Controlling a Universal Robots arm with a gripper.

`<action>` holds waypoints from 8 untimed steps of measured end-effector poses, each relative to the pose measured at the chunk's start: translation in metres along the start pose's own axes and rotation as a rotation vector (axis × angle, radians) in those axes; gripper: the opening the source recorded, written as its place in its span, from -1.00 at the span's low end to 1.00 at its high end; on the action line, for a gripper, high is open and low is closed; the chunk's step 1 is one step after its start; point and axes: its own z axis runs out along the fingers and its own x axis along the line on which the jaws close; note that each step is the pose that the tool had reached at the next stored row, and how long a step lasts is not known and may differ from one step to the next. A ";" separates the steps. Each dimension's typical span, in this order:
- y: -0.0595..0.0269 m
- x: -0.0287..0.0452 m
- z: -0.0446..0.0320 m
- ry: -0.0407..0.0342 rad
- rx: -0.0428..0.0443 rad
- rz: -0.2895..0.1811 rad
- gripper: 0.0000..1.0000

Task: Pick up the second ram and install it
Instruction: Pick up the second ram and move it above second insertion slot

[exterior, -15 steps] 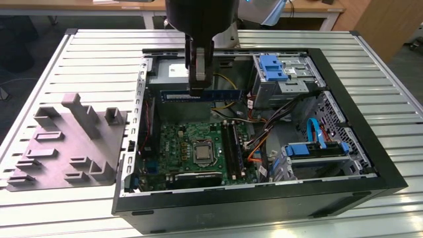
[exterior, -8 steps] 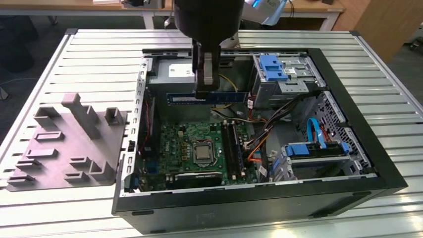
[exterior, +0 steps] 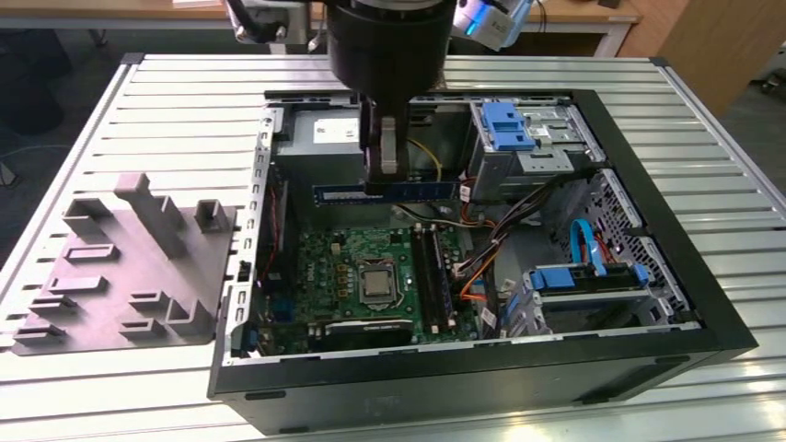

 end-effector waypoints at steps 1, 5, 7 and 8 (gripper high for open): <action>-0.0003 0.0001 0.0019 0.0000 0.0000 -0.001 -0.76; -0.0009 0.0002 0.0091 0.0002 -0.0001 -0.005 -0.76; -0.0011 0.0003 0.0126 0.0003 -0.0002 -0.006 -0.76; -0.0012 0.0004 0.0146 0.0003 -0.0002 -0.006 -0.76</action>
